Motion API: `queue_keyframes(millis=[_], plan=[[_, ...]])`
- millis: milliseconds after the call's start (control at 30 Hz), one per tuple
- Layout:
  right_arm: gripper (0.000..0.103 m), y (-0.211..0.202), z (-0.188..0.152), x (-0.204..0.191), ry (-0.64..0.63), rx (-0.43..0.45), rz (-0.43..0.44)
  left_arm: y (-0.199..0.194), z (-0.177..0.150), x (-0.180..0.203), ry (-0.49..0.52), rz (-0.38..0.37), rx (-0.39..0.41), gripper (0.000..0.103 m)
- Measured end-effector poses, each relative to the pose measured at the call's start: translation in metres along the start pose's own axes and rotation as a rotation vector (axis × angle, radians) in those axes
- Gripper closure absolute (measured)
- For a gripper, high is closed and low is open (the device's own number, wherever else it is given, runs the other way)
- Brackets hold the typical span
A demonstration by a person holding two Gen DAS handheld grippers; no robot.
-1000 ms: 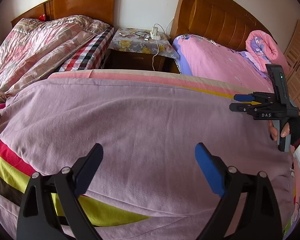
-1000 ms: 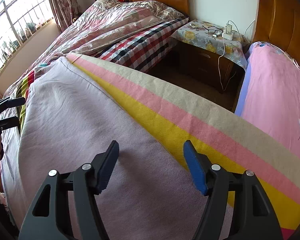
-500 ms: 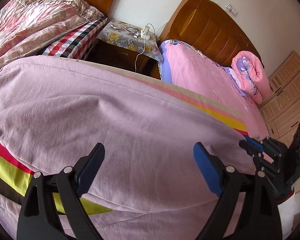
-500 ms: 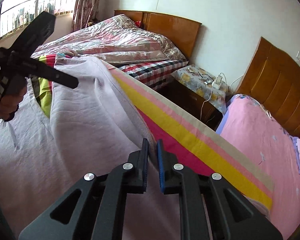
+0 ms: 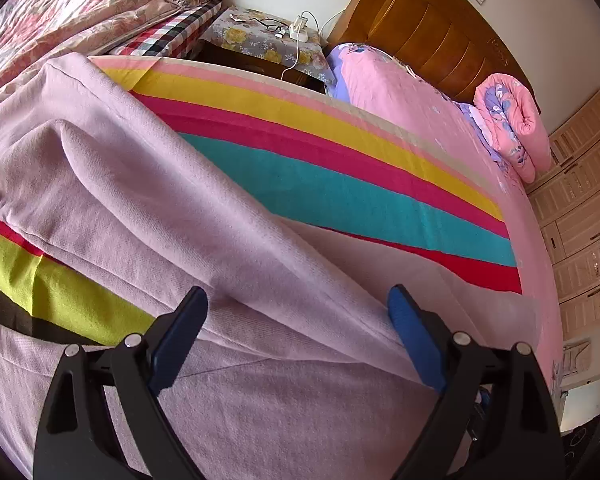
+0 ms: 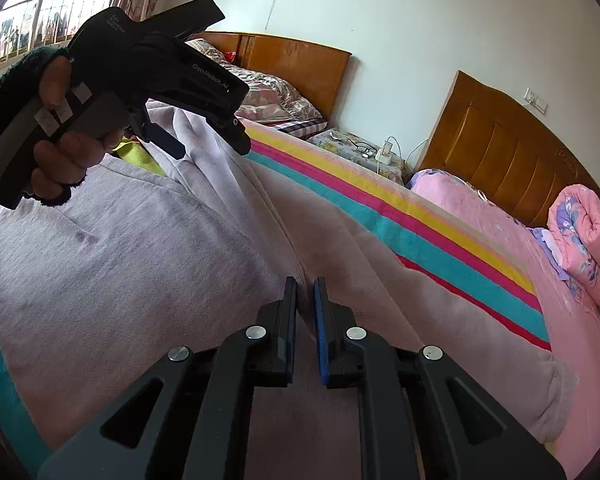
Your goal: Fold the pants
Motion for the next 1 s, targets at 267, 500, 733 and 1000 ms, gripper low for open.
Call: queue_keyframes(millis=[267, 500, 733, 1000], plan=[[0.092, 0.001, -0.003, -0.006, -0.015, 0.001, -0.005, 0.016, 0.017, 0.006, -0.068, -0.055, -0.094, 0.048], [0.089, -0.007, -0.011, 0.001, 0.058, -0.063, 0.050, 0.006, 0.009, -0.015, -0.149, -0.086, -0.012, 0.098], [0.056, -0.052, -0.080, 0.097, 0.731, -0.194, 0.067, -0.011, -0.010, -0.016, -0.112, -0.112, 0.056, 0.098], [0.056, -0.036, -0.139, 0.170, 1.121, -0.270, 0.004, -0.006, -0.014, -0.024, -0.123, -0.160, 0.056, 0.094]])
Point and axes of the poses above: each gripper's, at about its wrist camera, not at the fingertips, and y roughly the way its jaws point, x to its right, z to its top, the point moved 4 cm from there along y, roughly the way its jaws point, and after that the axes turned 11 degrees about -z, right-handed, at the moved point
